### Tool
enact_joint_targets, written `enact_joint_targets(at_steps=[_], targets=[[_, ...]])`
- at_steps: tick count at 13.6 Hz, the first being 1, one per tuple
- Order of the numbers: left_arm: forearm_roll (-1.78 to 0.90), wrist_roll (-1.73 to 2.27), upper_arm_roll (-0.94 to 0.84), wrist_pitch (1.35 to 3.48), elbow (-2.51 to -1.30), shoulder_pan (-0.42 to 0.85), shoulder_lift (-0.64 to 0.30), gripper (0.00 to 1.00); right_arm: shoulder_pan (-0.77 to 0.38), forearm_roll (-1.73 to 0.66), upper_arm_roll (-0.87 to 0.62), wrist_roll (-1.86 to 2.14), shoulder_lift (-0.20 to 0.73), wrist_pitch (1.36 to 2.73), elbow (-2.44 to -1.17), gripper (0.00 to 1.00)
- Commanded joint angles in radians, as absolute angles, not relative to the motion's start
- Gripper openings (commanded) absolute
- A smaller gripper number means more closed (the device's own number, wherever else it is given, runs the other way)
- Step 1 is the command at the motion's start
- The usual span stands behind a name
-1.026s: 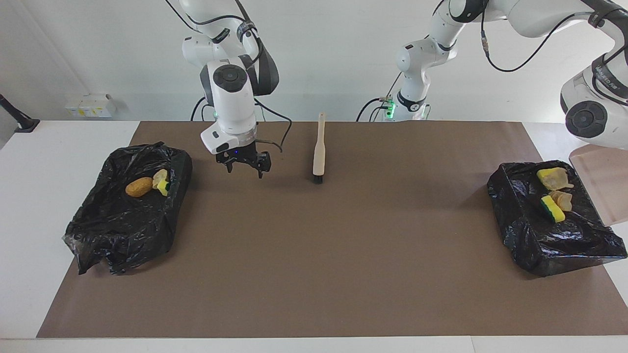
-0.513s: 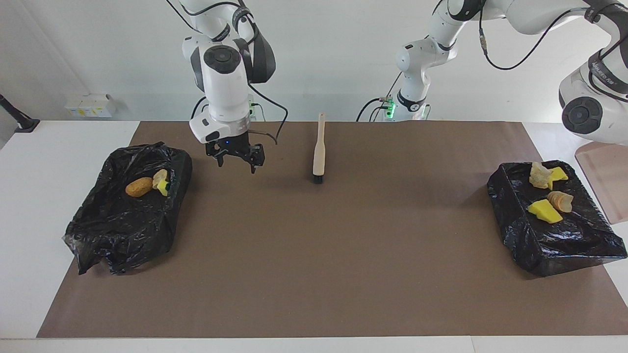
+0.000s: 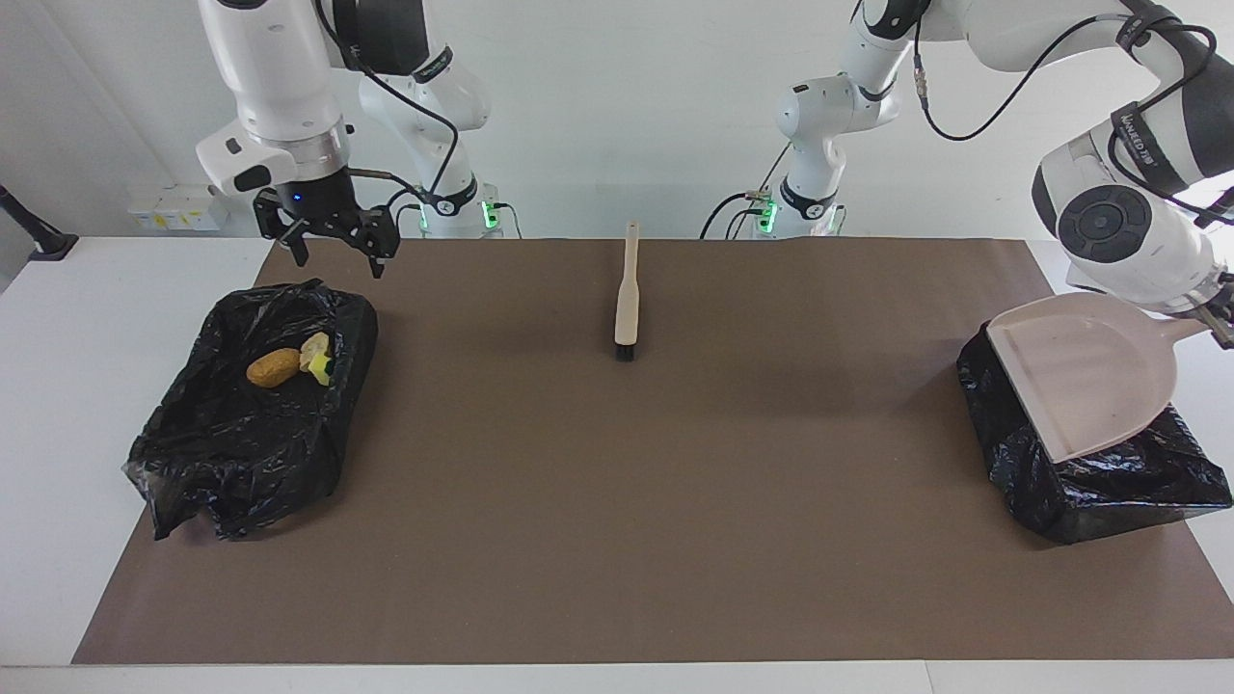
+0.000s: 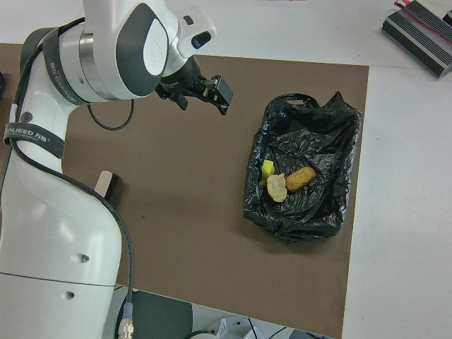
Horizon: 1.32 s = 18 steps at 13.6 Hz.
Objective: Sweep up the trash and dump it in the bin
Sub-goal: 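Bring the empty dustpan to the table center with the left gripper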
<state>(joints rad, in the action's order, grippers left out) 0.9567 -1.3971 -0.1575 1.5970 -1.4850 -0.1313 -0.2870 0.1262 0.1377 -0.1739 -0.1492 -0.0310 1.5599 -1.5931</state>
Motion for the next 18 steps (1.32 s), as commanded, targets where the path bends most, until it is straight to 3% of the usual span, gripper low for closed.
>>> enact_joint_targets(at_steps=[1, 6, 12, 18], targets=[[0.807, -1.301, -0.144, 1.519, -1.516, -0.057, -0.245, 0.0, 0.136, 0.101, -0.118, -0.042, -0.07, 1.52, -1.578, 1.0], [0.516, -1.101, -0.144, 1.454, -1.529, 0.035, -0.229, 0.0, -0.053, 0.047, 0.164, -0.002, -0.089, 1.539, -1.582, 1.0], [0.261, -0.547, -0.144, 1.397, -1.531, 0.173, -0.244, 0.0, -0.018, 0.029, 0.135, 0.005, -0.08, 1.559, -1.617, 1.0], [0.016, -0.082, -0.144, 1.589, -1.509, 0.277, -0.319, 0.0, -0.017, 0.006, 0.112, 0.015, -0.117, 1.525, -1.628, 1.0]])
